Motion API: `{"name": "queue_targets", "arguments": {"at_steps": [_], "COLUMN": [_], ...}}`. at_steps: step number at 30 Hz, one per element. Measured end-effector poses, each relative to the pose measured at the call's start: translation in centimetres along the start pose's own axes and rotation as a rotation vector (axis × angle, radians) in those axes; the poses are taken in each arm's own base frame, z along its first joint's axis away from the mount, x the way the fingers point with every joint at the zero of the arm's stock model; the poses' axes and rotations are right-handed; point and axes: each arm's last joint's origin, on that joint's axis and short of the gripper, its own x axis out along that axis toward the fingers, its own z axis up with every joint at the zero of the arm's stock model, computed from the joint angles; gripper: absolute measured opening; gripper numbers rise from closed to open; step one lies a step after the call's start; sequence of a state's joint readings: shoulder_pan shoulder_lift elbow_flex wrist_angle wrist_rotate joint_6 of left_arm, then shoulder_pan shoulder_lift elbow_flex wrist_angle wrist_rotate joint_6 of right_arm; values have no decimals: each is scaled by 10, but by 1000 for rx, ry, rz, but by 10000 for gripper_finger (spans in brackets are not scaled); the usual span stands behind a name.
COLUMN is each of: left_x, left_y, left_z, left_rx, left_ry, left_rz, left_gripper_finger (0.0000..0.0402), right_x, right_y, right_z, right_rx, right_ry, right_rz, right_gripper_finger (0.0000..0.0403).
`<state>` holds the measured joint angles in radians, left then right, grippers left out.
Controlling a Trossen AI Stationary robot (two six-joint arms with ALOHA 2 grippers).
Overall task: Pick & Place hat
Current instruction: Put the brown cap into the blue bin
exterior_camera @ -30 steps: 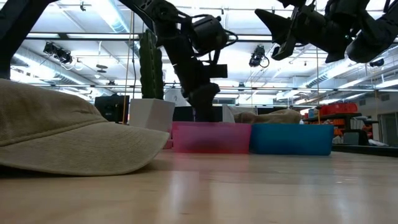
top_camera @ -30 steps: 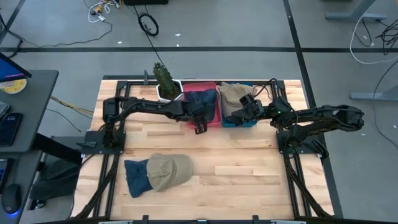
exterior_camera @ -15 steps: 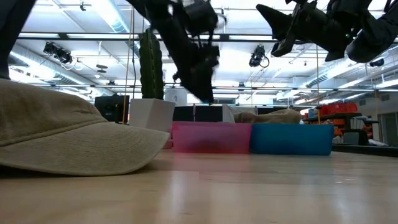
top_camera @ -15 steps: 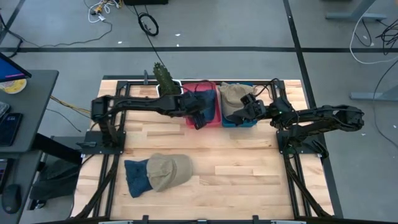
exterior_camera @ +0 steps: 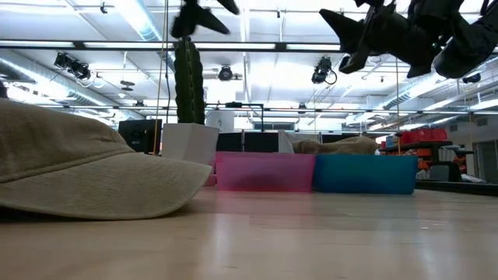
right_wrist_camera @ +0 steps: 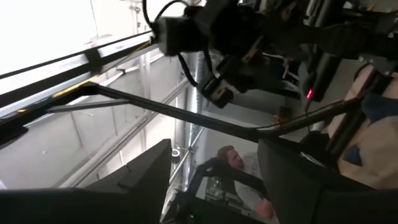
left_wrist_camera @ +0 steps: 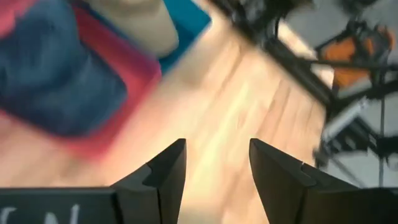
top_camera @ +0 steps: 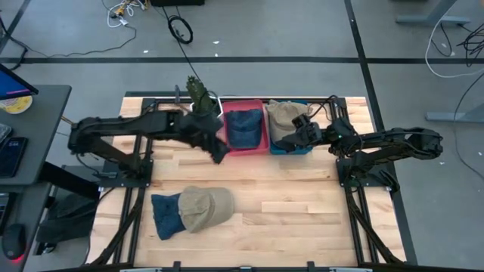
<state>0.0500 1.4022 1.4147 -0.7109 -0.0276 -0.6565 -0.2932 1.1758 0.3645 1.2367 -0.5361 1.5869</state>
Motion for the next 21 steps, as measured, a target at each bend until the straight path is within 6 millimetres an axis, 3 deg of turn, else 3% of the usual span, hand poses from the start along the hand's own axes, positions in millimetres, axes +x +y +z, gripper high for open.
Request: {"name": "queue_targets", "arguments": {"at_steps": [10, 14, 21], "left_x": [-30, -32, -30], "left_y": [-9, -10, -12], "left_z": [-66, -79, -90], "left_rx": [-228, -366, -422], "left_ry": [382, 430, 463], "left_rz": [247, 361, 459], "left_gripper_finger": [161, 168, 200], "right_x": [0, 0, 0], "right_y": [-5, -6, -9], "right_z": [-1, -1, -2], "right_rx": [-6, -22, -27], "right_ry": [34, 42, 67], "right_rz": [-49, -50, -83], "right_gripper_finger": [239, 239, 239]}}
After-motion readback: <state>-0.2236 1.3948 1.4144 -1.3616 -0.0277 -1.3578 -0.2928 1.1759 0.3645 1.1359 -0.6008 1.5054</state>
